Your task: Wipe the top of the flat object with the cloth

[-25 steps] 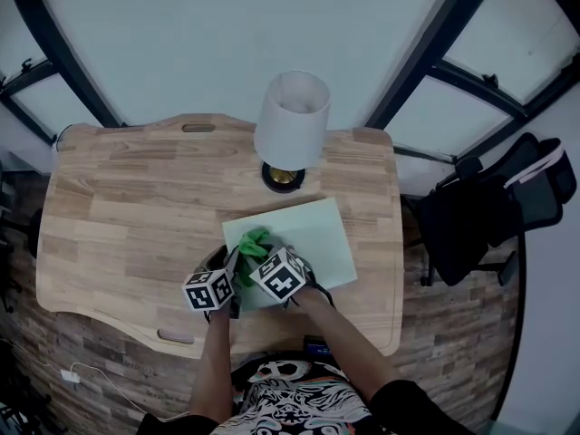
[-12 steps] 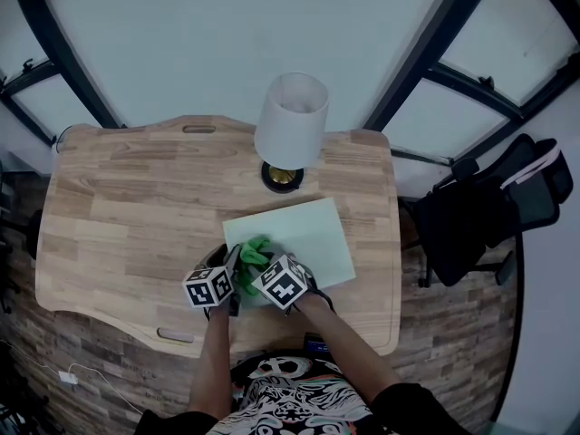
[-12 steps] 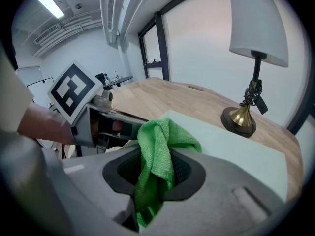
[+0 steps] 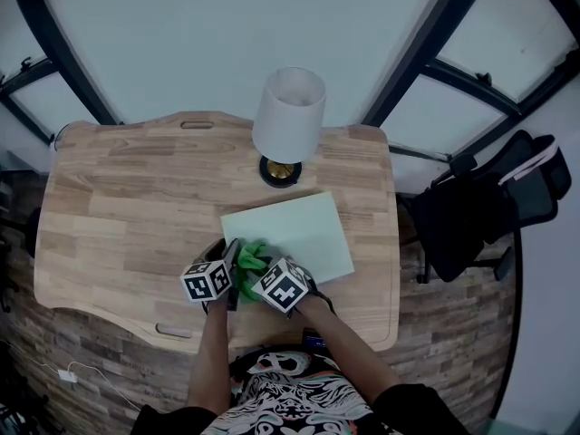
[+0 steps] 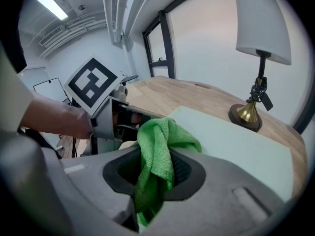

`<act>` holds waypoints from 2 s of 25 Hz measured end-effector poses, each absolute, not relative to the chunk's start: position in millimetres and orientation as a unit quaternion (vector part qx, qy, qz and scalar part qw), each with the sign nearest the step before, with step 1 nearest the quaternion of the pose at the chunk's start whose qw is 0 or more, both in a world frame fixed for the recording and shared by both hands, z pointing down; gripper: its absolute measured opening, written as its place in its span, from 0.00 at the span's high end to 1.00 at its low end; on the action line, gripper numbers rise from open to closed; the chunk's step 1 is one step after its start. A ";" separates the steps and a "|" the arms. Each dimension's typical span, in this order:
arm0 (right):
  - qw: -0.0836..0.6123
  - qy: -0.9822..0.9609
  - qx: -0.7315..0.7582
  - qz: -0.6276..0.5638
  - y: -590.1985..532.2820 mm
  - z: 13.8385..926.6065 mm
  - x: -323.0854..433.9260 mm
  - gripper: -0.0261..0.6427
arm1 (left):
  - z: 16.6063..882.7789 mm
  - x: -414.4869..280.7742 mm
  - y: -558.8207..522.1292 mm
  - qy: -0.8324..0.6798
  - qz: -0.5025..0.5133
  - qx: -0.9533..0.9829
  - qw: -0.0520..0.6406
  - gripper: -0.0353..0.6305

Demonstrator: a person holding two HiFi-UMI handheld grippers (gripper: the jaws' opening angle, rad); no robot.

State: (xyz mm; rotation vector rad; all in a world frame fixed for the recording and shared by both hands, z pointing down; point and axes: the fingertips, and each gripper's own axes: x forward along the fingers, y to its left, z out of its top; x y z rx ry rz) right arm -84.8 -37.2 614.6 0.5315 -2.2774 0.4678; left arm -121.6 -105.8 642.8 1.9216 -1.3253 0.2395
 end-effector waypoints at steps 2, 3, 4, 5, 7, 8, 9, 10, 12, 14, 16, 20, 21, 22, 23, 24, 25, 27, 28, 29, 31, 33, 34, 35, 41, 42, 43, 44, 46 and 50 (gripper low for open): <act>0.370 -0.888 0.201 0.185 -33.4 614.7 -84.8 0.83 | 642.8 -120.8 -105.4 -0.520 0.094 0.756 0.387 0.70; 0.372 -0.887 0.199 0.186 -31.6 614.9 -85.2 0.83 | 642.8 -120.9 -104.8 -0.520 0.095 0.756 0.387 0.70; 0.373 -0.887 0.197 0.187 -30.2 614.9 -85.8 0.83 | 642.7 -121.2 -104.4 -0.520 0.095 0.756 0.387 0.70; 0.375 -0.887 0.195 0.188 -29.0 614.7 -86.3 0.83 | 642.6 -121.6 -104.2 -0.520 0.096 0.756 0.386 0.70; 0.376 -0.886 0.192 0.191 -27.5 614.4 -86.9 0.83 | 642.5 -121.9 -104.6 -0.520 0.096 0.756 0.385 0.70; 0.378 -0.886 0.190 0.193 -26.8 614.6 -87.1 0.83 | 642.5 -121.7 -104.9 -0.519 0.097 0.757 0.385 0.70; 0.379 -0.885 0.188 0.193 -25.8 614.8 -87.2 0.83 | 642.5 -121.4 -105.2 -0.519 0.097 0.757 0.385 0.70; 0.381 -0.885 0.187 0.193 -24.7 615.0 -87.4 0.83 | 642.5 -121.0 -105.3 -0.518 0.097 0.757 0.385 0.70; 0.382 -0.885 0.185 0.192 -22.6 615.0 -87.8 0.83 | 642.3 -120.7 -105.2 -0.518 0.098 0.758 0.384 0.70; 0.380 -0.886 0.184 0.191 -21.5 614.7 -88.5 0.83 | 642.0 -121.0 -105.0 -0.519 0.098 0.758 0.383 0.70; 0.378 -0.888 0.185 0.187 -20.9 614.4 -88.4 0.83 | 642.3 -121.2 -104.6 -0.519 0.099 0.758 0.383 0.70; 0.375 -0.888 0.191 0.187 -21.1 614.2 -88.6 0.83 | 642.2 -122.1 -104.4 -0.518 0.097 0.759 0.383 0.70; 0.375 -0.887 0.192 0.188 -21.3 613.9 -88.7 0.83 | 641.8 -121.9 -104.4 -0.518 0.096 0.759 0.383 0.70; 0.376 -0.887 0.192 0.189 -21.4 613.7 -88.7 0.83 | 641.5 -121.6 -104.2 -0.518 0.096 0.759 0.383 0.70; 0.376 -0.886 0.192 0.190 -21.5 613.7 -88.7 0.83 | 641.4 -121.5 -104.0 -0.518 0.097 0.759 0.383 0.70; 0.377 -0.886 0.191 0.191 -21.4 613.6 -88.5 0.83 | 641.3 -121.5 -103.7 -0.518 0.097 0.758 0.383 0.70; 0.377 -0.886 0.191 0.191 -21.3 613.6 -88.2 0.83 | 641.1 -121.3 -103.5 -0.519 0.097 0.758 0.383 0.70; 0.378 -0.886 0.191 0.192 -21.4 613.4 -88.1 0.83 | 640.7 -121.3 -103.7 -0.519 0.096 0.758 0.383 0.70; 0.378 -0.886 0.190 0.192 -21.7 613.2 -88.2 0.83 | 640.6 -121.5 -104.0 -0.518 0.096 0.758 0.383 0.70; 0.377 -0.886 0.190 0.192 -22.0 613.1 -88.2 0.83 | 640.7 -121.7 -104.3 -0.518 0.096 0.759 0.383 0.70; 0.376 -0.886 0.189 0.192 -22.7 613.1 -88.0 0.83 | 641.0 -121.9 -104.7 -0.518 0.096 0.759 0.383 0.70; 0.375 -0.887 0.188 0.194 -22.6 613.3 -87.5 0.83 | 641.6 -121.9 -104.1 -0.518 0.096 0.759 0.383 0.70; 0.375 -0.886 0.189 0.195 -22.5 613.3 -87.3 0.83 | 641.7 -121.9 -103.8 -0.517 0.096 0.759 0.383 0.70; 0.375 -0.886 0.189 0.197 -22.4 613.2 -87.1 0.83 | 641.6 -121.9 -103.6 -0.517 0.096 0.759 0.383 0.70; 0.370 -0.886 0.192 0.204 -23.8 612.7 -83.4 0.83 | 641.6 -121.5 -104.0 -0.516 0.095 0.760 0.384 0.70; 0.369 -0.886 0.194 0.206 -24.3 612.8 -82.1 0.83 | 641.6 -121.3 -104.0 -0.516 0.095 0.760 0.385 0.70; 0.367 -0.885 0.196 0.207 -24.7 613.0 -80.8 0.83 | 641.4 -121.3 -104.0 -0.516 0.095 0.760 0.384 0.70; 0.366 -0.885 0.197 0.209 -25.0 613.4 -79.3 0.83 | 641.2 -121.4 -104.0 -0.515 0.095 0.760 0.384 0.70; 0.367 -0.884 0.200 0.211 -25.7 615.6 -75.2 0.83 | 640.9 -121.4 -104.1 -0.515 0.095 0.760 0.384 0.70; 0.365 -0.882 0.208 0.214 -27.5 619.3 -68.3 0.83 | 641.5 -121.9 -103.9 -0.514 0.093 0.760 0.385 0.70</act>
